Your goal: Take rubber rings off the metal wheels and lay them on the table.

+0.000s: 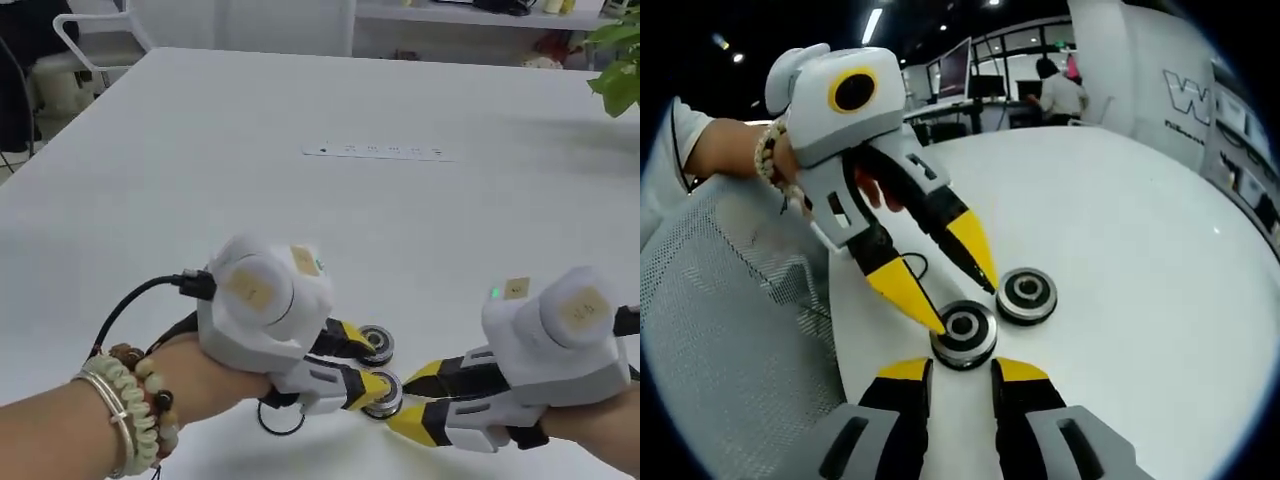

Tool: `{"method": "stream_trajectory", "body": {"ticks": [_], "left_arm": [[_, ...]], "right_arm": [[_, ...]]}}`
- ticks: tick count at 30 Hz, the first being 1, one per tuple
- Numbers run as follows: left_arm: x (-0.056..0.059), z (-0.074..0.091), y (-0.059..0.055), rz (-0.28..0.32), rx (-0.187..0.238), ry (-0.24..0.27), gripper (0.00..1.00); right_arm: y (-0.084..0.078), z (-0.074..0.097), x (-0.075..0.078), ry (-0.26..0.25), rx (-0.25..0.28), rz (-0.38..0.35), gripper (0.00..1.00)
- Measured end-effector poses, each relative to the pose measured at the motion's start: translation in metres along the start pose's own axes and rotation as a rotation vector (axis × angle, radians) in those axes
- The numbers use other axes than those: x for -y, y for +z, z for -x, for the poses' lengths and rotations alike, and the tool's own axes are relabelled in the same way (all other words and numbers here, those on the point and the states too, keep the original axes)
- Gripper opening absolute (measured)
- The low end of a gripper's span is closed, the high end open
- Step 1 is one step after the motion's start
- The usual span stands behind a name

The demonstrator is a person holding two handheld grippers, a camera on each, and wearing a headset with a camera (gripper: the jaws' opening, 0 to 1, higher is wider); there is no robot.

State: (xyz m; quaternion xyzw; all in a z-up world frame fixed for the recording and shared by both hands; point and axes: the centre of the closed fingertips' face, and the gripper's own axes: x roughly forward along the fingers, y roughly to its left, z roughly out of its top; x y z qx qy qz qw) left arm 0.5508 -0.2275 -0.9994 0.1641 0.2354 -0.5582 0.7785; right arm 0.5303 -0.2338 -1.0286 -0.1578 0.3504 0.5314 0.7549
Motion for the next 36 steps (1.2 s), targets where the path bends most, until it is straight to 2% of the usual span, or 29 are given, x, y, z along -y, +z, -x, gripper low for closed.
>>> {"method": "stream_trajectory", "body": {"ticks": [6,9,13,15,17,18,23,24,25,26,27,36], "left_arm": [[0.004,-0.004,-0.007,-0.015,-0.033,-0.011,0.21],[0.007,-0.004,-0.006,-0.003,-0.028,-0.023,0.18],[0.007,-0.005,-0.006,-0.015,-0.029,-0.017,0.16],[0.008,-0.006,-0.006,-0.011,-0.025,-0.018,0.14],[0.009,-0.006,-0.006,-0.011,-0.022,-0.018,0.14],[0.009,-0.006,-0.006,-0.009,-0.02,-0.017,0.14],[0.01,-0.005,-0.006,-0.003,-0.016,-0.016,0.14],[0.01,-0.005,-0.006,-0.004,-0.016,-0.016,0.14],[0.01,-0.005,-0.006,-0.005,-0.016,-0.016,0.14],[0.01,-0.005,-0.006,-0.006,-0.016,-0.017,0.14],[0.011,-0.005,-0.006,-0.01,-0.016,-0.02,0.14],[0.012,-0.005,-0.006,-0.017,-0.02,-0.018,0.14]], "right_arm": [[0.0,0.0,0.001,-0.008,-0.001,0.012,0.17],[0.0,0.0,0.002,-0.01,0.001,0.008,0.16],[-0.001,0.001,0.004,-0.009,0.003,0.001,0.12],[-0.002,0.002,0.004,-0.009,-0.005,0.01,0.08],[0.001,0.003,0.007,-0.033,-0.001,0.043,0.02],[-0.002,0.002,0.005,-0.024,-0.017,0.031,0.02],[-0.001,0.002,0.007,-0.034,-0.021,0.034,0.01],[-0.002,0.002,0.007,-0.037,-0.026,0.022,0.01],[-0.002,0.002,0.007,-0.035,-0.03,-0.011,0.01],[-0.004,0.002,0.007,-0.035,-0.037,-0.075,0.01],[-0.004,0.002,0.007,-0.03,-0.04,-0.1,0.0],[-0.004,0.005,0.009,-0.018,-0.025,-0.185,0.0]]}}
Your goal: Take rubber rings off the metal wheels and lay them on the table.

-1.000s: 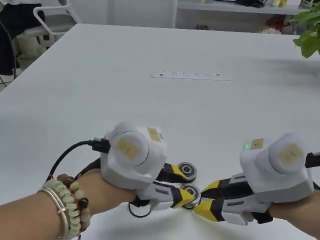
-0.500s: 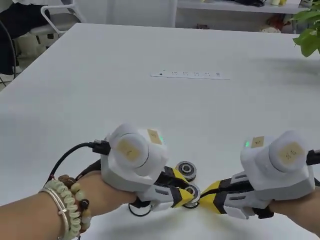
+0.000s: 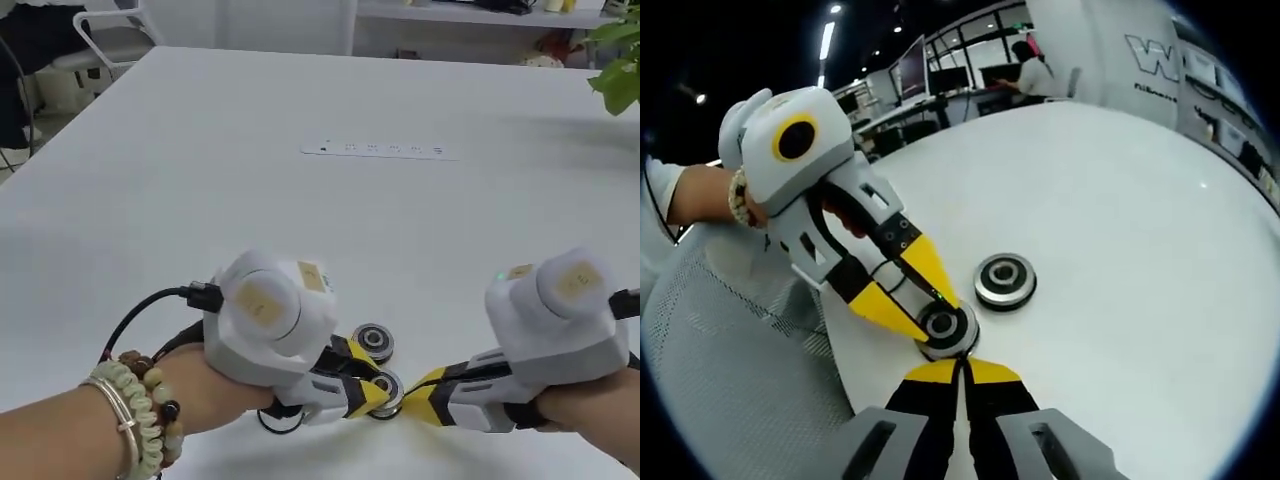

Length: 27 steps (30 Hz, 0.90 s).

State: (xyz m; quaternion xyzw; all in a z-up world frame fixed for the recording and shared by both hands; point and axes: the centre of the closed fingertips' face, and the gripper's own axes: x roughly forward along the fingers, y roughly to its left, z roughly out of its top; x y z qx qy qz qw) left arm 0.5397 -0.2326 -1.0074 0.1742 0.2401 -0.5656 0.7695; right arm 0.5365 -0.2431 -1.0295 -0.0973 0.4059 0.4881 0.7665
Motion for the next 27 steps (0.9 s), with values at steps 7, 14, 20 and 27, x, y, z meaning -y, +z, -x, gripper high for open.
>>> {"method": "stream_trajectory", "body": {"ticks": [7,14,20,27], "left_arm": [[0.0,0.0,-0.001,0.004,0.0,-0.001,0.14],[0.0,0.001,-0.001,0.004,-0.001,-0.002,0.14],[0.0,0.002,-0.001,0.001,-0.003,0.002,0.14],[0.0,0.002,-0.001,0.001,-0.005,0.004,0.14]], "right_arm": [[0.001,0.002,0.001,0.004,0.009,-0.026,0.0],[0.002,0.004,0.001,0.024,0.028,-0.078,0.0],[0.009,0.008,0.003,0.043,0.084,-0.168,0.0],[0.013,0.01,-0.005,0.07,0.096,-0.211,0.0]]}}
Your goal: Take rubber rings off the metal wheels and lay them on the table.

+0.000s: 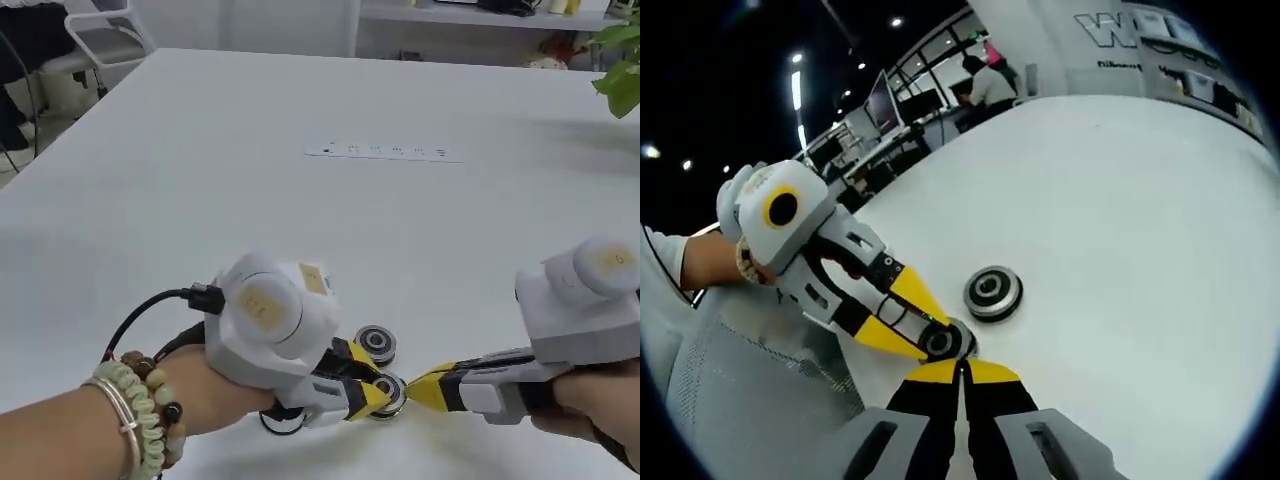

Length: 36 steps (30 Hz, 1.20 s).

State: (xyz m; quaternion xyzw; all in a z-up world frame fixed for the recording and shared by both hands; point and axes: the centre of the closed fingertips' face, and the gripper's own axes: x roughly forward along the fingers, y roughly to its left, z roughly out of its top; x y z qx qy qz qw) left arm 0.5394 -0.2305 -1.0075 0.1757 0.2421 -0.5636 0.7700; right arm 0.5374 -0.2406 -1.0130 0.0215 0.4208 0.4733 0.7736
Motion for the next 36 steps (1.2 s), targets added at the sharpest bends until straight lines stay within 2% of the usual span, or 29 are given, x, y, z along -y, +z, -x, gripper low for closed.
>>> {"method": "stream_trajectory", "body": {"ticks": [3,5,12,33,36], "left_arm": [[0.0,0.0,0.0,-0.01,-0.007,0.003,0.14],[0.0,0.0,0.0,-0.012,-0.007,0.008,0.13],[0.0,-0.001,0.0,-0.018,0.001,0.011,0.13],[0.0,-0.001,0.001,-0.012,0.006,0.01,0.13],[0.0,-0.002,0.001,-0.008,0.006,0.01,0.13]], "right_arm": [[0.001,0.0,-0.003,0.015,0.012,-0.074,0.0],[0.003,0.001,0.001,0.021,0.016,-0.091,0.0],[0.004,-0.001,-0.005,0.031,0.023,-0.115,0.0],[0.008,-0.003,-0.016,0.069,0.031,-0.112,0.0],[0.007,-0.004,-0.016,0.058,0.019,-0.086,0.0]]}}
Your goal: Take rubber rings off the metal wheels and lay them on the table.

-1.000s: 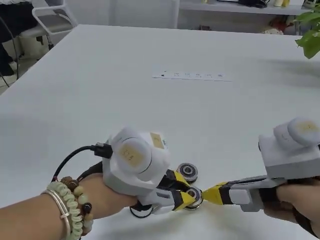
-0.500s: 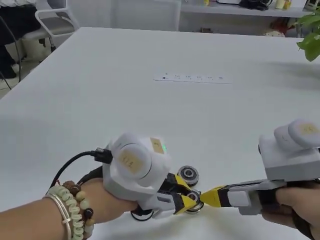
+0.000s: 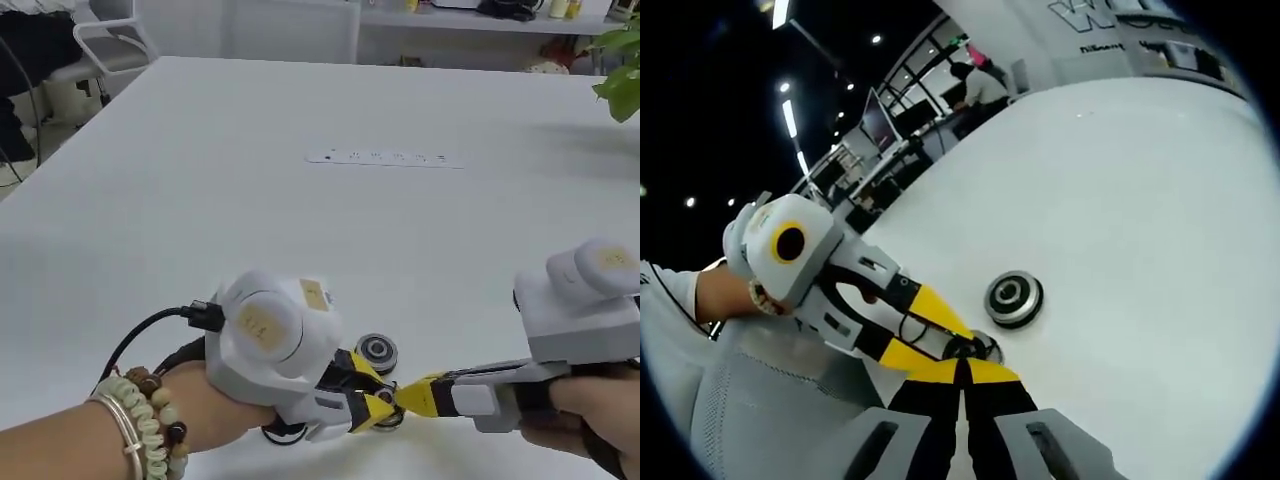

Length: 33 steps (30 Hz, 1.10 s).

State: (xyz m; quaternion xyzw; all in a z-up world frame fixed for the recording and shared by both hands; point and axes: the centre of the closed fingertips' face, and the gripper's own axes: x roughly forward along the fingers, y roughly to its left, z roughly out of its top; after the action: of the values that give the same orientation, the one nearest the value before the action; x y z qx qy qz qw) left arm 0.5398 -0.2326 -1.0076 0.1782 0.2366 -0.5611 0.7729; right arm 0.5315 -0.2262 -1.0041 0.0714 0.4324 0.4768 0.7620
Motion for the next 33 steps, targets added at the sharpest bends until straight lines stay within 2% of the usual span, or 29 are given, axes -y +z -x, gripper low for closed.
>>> {"method": "stream_trajectory", "body": {"ticks": [9,20,27,33], "left_arm": [[0.0003,-0.0005,0.0001,-0.003,-0.003,0.002,0.13],[0.001,-0.0007,0.0001,-0.005,-0.002,0.0,0.13],[0.0012,-0.0007,0.0001,-0.004,0.0,-0.001,0.13],[0.0013,-0.001,0.0003,0.003,0.0,0.0,0.13]], "right_arm": [[0.0007,0.0017,0.0018,0.009,0.001,0.027,0.0],[0.0026,0.0007,-0.0026,0.016,0.01,0.022,0.0],[0.0043,0.0019,-0.0071,0.04,0.017,0.035,0.0],[0.0041,0.0024,-0.0065,0.035,0.015,0.055,0.0]]}}
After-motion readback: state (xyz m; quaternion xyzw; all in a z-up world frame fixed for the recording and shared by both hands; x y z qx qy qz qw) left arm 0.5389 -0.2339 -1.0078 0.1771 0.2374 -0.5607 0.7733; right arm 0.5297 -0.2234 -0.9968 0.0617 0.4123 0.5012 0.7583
